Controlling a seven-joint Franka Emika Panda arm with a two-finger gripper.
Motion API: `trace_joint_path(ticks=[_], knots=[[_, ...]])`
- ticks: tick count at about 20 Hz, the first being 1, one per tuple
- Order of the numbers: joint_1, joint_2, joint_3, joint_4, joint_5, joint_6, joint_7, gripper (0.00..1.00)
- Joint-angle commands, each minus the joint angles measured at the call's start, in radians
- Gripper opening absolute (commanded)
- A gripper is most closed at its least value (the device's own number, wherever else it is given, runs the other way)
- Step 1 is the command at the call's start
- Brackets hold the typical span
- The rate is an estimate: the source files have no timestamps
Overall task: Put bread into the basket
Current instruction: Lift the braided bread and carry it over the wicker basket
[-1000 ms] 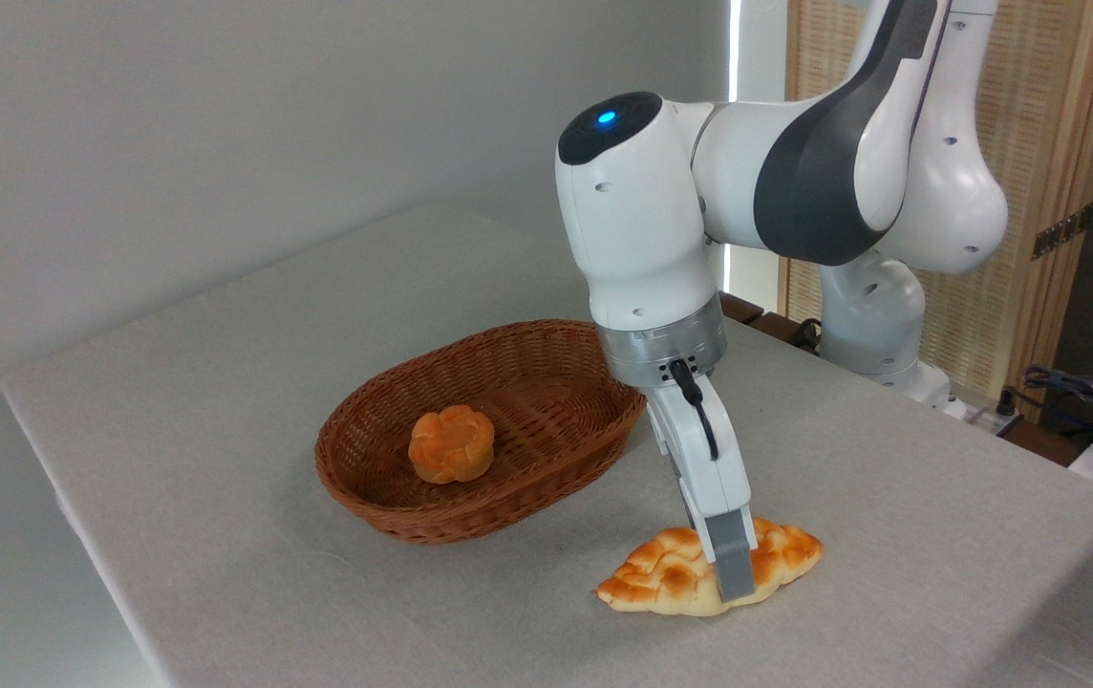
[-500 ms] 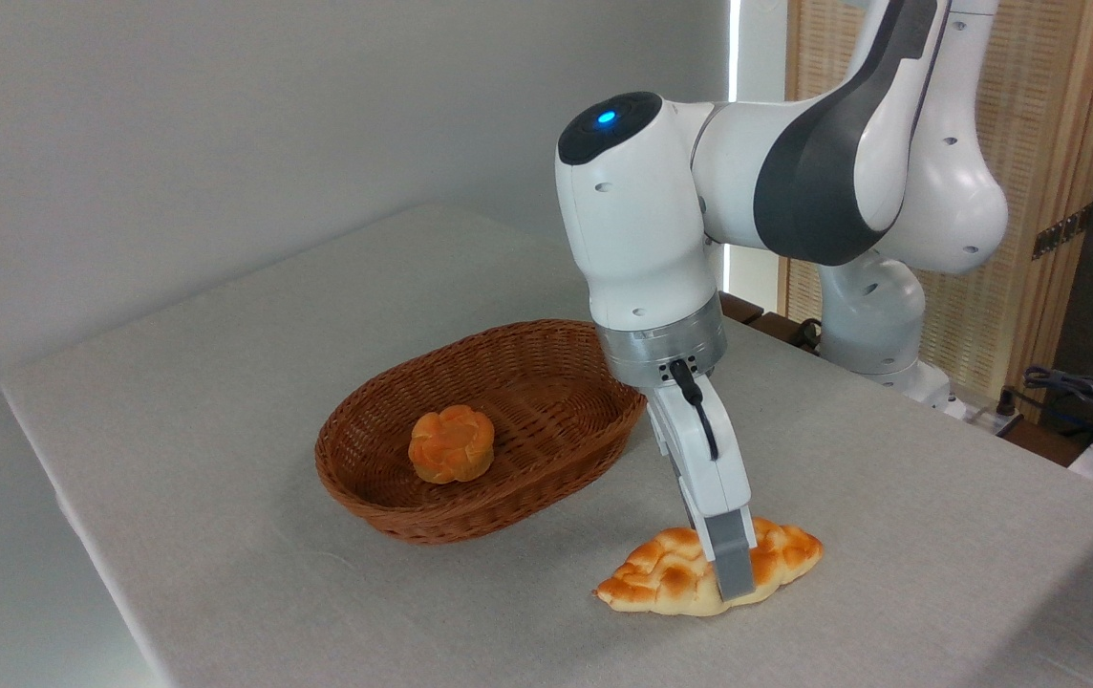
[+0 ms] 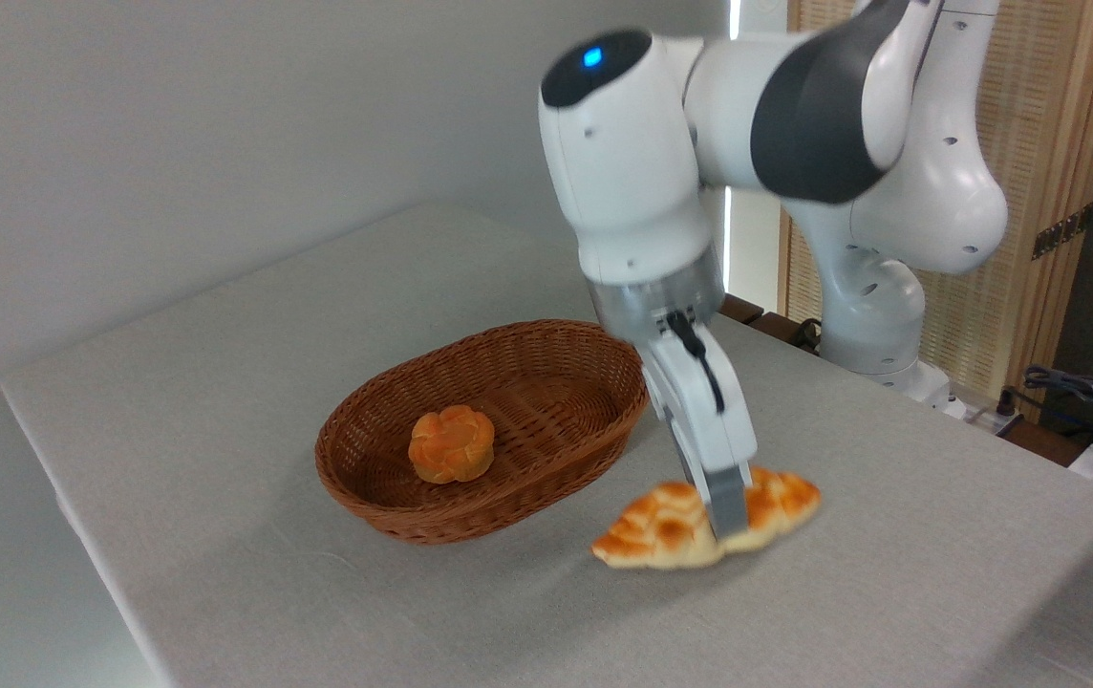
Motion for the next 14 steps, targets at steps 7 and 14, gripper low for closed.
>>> trace_joint_path(ticks=[7,14], knots=[[-0.043,-0.007,-0.149,0.268,-0.232,-0.343,-0.365,0.52],[-0.051,0.062,-0.300,0.258,-0.263,-0.329,-0.537,0.53]])
